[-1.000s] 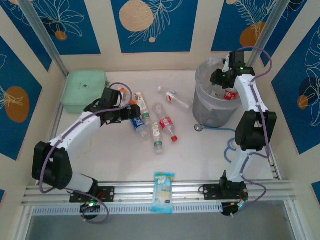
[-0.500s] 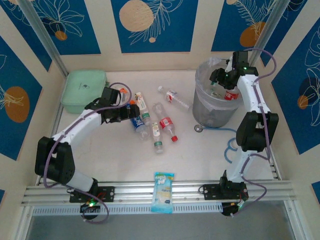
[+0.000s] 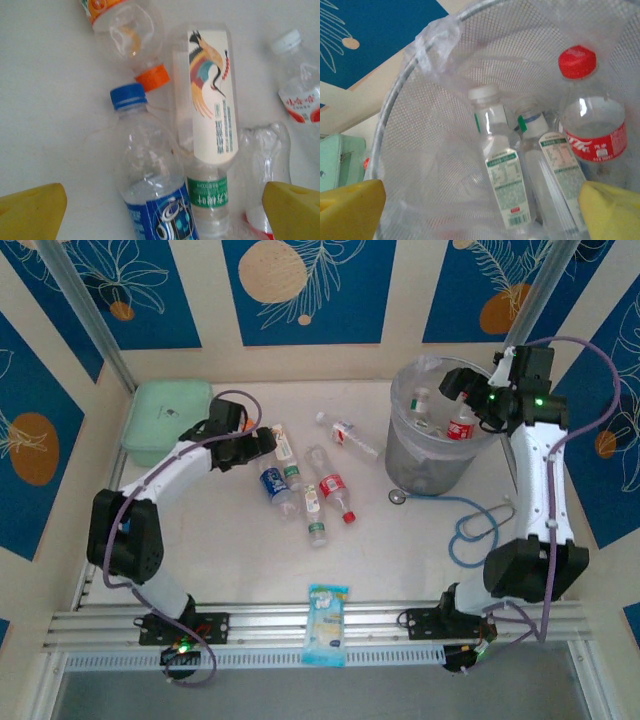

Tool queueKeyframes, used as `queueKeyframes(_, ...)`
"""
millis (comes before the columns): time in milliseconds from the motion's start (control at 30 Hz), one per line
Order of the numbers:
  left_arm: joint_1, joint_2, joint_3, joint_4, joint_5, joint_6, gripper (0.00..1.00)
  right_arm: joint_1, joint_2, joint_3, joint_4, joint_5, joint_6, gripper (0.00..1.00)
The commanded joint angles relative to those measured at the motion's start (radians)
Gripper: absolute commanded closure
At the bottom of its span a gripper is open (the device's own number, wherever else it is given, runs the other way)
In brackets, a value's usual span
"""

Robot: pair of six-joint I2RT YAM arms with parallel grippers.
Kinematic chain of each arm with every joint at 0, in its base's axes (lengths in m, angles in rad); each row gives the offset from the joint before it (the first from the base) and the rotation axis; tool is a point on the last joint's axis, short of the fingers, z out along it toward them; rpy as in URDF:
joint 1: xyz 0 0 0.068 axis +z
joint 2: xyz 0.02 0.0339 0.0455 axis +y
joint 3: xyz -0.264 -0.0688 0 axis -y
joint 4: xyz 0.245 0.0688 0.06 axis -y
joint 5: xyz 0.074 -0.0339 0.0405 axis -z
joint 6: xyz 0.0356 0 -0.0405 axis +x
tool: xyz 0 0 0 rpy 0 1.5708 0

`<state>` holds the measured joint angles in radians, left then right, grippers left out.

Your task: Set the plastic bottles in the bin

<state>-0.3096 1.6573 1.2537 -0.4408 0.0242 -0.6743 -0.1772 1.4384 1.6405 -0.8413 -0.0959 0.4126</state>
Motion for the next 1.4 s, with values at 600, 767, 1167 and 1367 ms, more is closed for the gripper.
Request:
queueKeyframes(600, 0.082, 0.443, 0.414, -0.014, -0.082, 0.008, 0.25, 0.028, -0.41, -0.325, -0.088, -0.243, 0.037, 0.06)
queueKeyframes(767, 0.081, 0.489, 0.429, -0.01, -0.055, 0.0, 0.18, 0.028, -0.476, -0.325, -0.034, -0.26, 0.057, 0.08)
queueKeyframes(1167, 0.082, 0.529, 0.44, 0.01, -0.041, 0.031, 0.36, 0.039, -0.521, -0.299, -0.049, -0.304, 0.068, 0.08)
queueKeyframes(1367, 0.087, 0.461, 0.481, -0.021, -0.056, 0.1, 0.5, 0.074, -0.51, -0.3, -0.038, -0.301, 0.081, 0.09)
